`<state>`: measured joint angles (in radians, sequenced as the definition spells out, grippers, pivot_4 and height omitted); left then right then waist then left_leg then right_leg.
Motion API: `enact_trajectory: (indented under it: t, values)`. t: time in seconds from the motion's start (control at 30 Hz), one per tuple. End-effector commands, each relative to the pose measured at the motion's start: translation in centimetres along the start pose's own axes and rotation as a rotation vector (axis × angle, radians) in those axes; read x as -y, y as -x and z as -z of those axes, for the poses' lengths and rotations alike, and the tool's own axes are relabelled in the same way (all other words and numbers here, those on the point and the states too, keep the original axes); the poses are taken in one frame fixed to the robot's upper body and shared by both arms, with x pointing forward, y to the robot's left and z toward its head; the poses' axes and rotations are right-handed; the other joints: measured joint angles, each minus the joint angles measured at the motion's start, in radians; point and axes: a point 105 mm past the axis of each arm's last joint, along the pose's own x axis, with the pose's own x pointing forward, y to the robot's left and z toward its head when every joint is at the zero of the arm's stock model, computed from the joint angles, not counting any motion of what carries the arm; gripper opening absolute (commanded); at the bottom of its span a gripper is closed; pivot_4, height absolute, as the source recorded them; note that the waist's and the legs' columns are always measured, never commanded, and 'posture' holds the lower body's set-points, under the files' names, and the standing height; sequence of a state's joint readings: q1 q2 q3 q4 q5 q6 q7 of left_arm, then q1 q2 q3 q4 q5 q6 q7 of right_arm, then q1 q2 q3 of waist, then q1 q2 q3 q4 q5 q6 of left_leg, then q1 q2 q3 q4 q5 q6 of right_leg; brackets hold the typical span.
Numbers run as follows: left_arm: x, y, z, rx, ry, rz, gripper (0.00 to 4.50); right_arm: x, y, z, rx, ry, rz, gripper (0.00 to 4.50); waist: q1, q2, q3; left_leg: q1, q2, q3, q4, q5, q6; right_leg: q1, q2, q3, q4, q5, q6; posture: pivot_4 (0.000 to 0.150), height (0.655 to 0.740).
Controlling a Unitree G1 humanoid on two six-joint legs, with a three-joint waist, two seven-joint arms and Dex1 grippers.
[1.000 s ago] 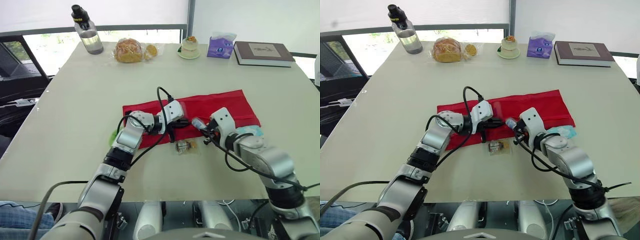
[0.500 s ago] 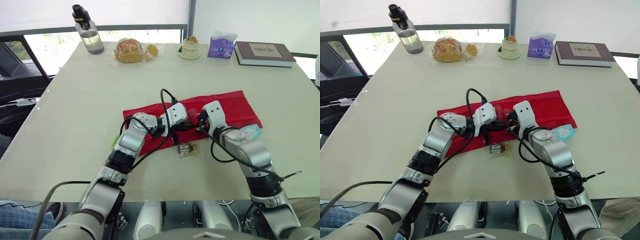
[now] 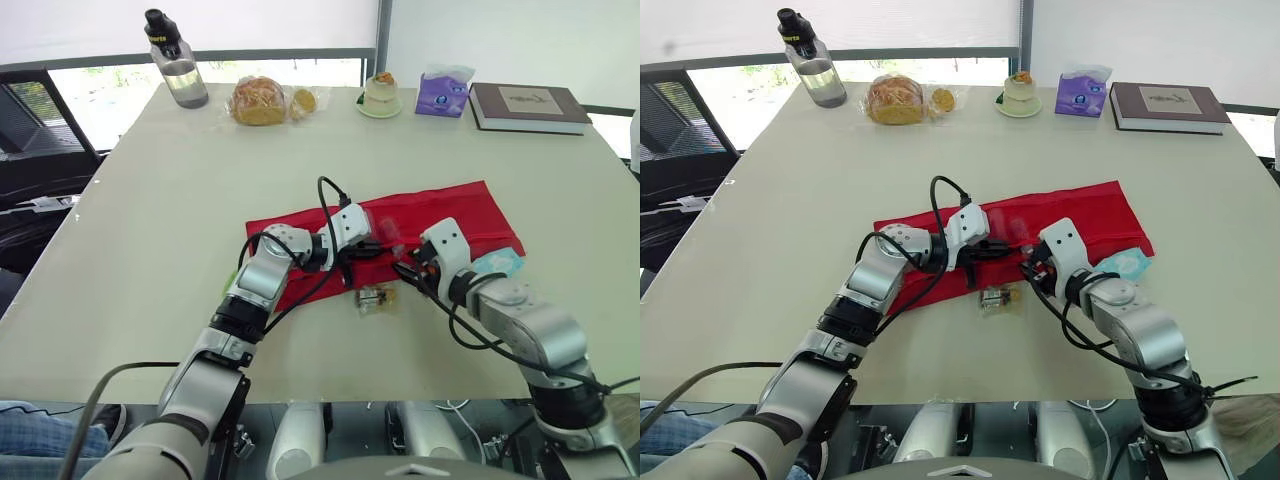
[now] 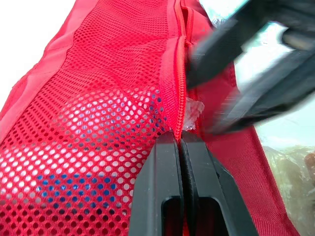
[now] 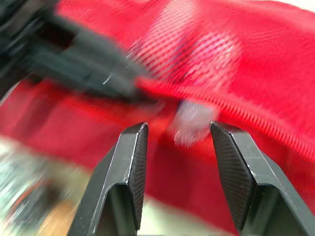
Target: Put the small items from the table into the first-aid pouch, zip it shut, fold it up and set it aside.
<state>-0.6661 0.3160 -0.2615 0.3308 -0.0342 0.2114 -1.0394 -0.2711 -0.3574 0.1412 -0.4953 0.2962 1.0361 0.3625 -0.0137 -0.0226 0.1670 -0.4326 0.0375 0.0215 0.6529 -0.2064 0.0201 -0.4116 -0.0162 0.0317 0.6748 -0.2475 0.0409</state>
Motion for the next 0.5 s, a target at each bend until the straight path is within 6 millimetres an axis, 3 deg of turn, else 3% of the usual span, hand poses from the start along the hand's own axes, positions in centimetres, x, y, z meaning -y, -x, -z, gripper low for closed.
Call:
enact_trajectory:
  t: [0.03,0.07,0.13,0.5]
  values:
    - [-0.5,0.1,-1.4,0.048,-0.015,-0.008,0.0,0.5,0.5,-1.1,0.051,0.043,0.021,0.96,0.0,0.0,0.0,0.0,0.0,0.0,0.0,0.0,0.0,0.0,0.0,0.0,0.0,0.0,0.0,0.15,0.74]
    - [-0.4,0.0,-1.4,0.05,-0.011,-0.002,0.0,0.7,0.4,-1.0,0.049,0.05,0.031,0.82,0.0,0.0,0.0,0.0,0.0,0.0,0.0,0.0,0.0,0.0,0.0,0.0,0.0,0.0,0.0,0.15,0.74]
    - [-0.2,-0.1,-1.4,0.054,-0.005,0.011,0.0,0.7,-0.2,-1.0,0.052,0.058,0.035,0.02,0.0,0.0,0.0,0.0,0.0,0.0,0.0,0.0,0.0,0.0,0.0,0.0,0.0,0.0,0.0,0.15,0.74]
    - [0.6,-0.7,-1.5,0.059,-0.007,0.045,0.0,0.5,-4.0,-3.0,0.117,0.062,0.032,0.02,0.0,0.0,0.0,0.0,0.0,0.001,0.0,0.0,0.0,0.0,0.0,0.0,-0.001,0.0,0.0,0.15,0.74]
